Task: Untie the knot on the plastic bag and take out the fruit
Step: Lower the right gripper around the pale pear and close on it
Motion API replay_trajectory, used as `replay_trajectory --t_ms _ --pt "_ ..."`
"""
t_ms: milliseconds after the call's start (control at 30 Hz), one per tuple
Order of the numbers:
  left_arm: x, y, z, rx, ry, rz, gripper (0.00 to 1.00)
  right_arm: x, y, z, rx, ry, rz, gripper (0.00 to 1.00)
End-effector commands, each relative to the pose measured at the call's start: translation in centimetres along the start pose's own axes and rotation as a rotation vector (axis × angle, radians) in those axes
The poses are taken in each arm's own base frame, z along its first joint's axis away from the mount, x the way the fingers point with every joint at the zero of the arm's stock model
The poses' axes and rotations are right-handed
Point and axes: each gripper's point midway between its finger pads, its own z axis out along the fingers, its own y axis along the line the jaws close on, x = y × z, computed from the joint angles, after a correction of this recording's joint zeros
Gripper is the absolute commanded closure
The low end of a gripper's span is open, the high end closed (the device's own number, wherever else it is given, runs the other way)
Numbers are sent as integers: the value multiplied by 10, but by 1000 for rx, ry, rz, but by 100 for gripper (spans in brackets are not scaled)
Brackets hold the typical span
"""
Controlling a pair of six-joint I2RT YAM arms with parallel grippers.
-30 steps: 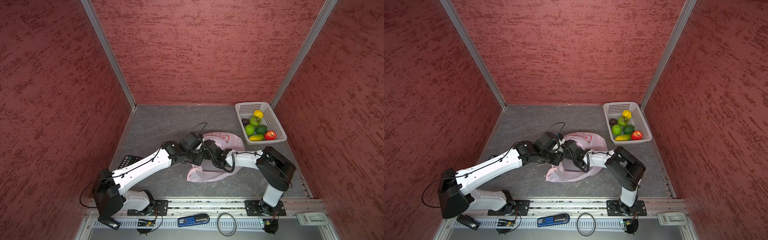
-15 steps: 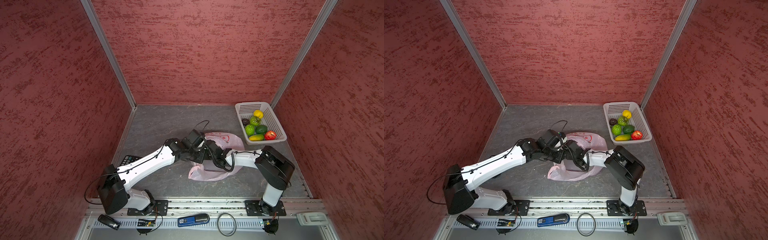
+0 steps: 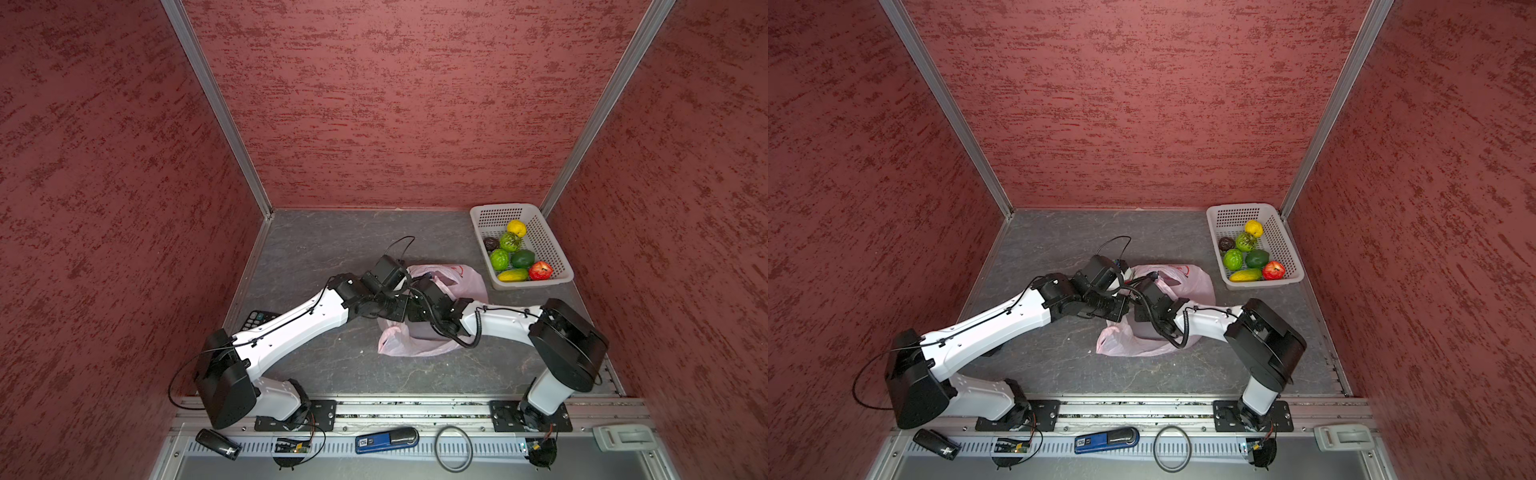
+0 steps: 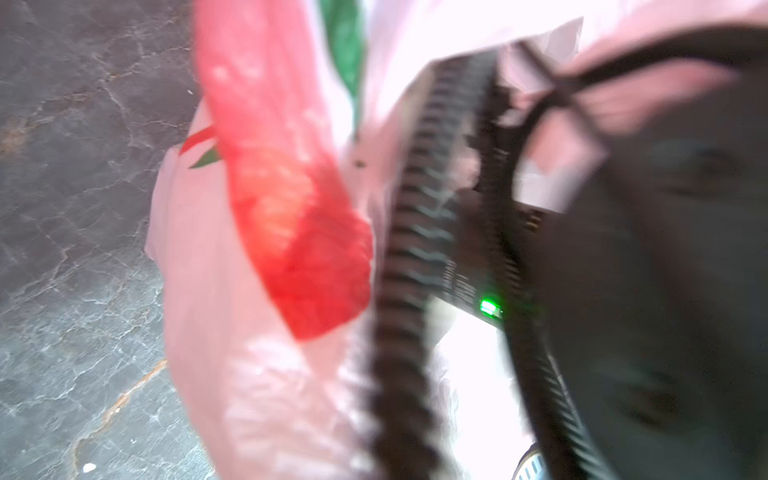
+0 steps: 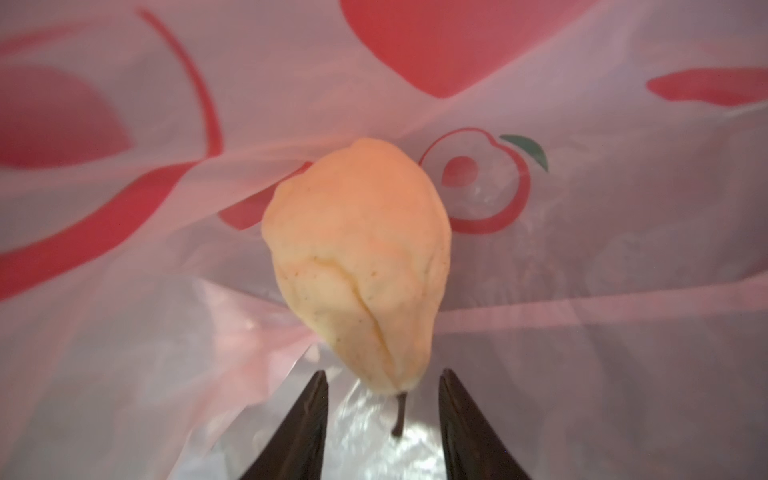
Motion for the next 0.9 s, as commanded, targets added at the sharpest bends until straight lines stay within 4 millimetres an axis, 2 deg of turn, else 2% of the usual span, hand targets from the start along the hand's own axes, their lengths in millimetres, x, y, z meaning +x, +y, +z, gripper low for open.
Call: replay_trajectory --t_ms 0,100,200,300,500,733,867 --pt "-3 2 1 -11 -1 -15 100 1 4 -16 -42 12 -12 57" --pt "-4 0 1 -1 -5 -20 100 7 -1 -21 -34 21 -8 56" --pt "-2 -1 0 6 -2 -19 100 3 0 -20 -36 3 -1 40" --pt "0 -2 -1 12 0 -17 100 -9 9 -13 -56 -28 -1 26" --pt "1 -4 -2 16 9 -14 100 -34 27 7 -89 -82 -9 12" --pt "6 -6 1 18 28 -12 100 -42 13 48 -28 -80 35 11" --pt "7 -5 1 14 29 -13 100 -42 10 58 -17 -71 39 23"
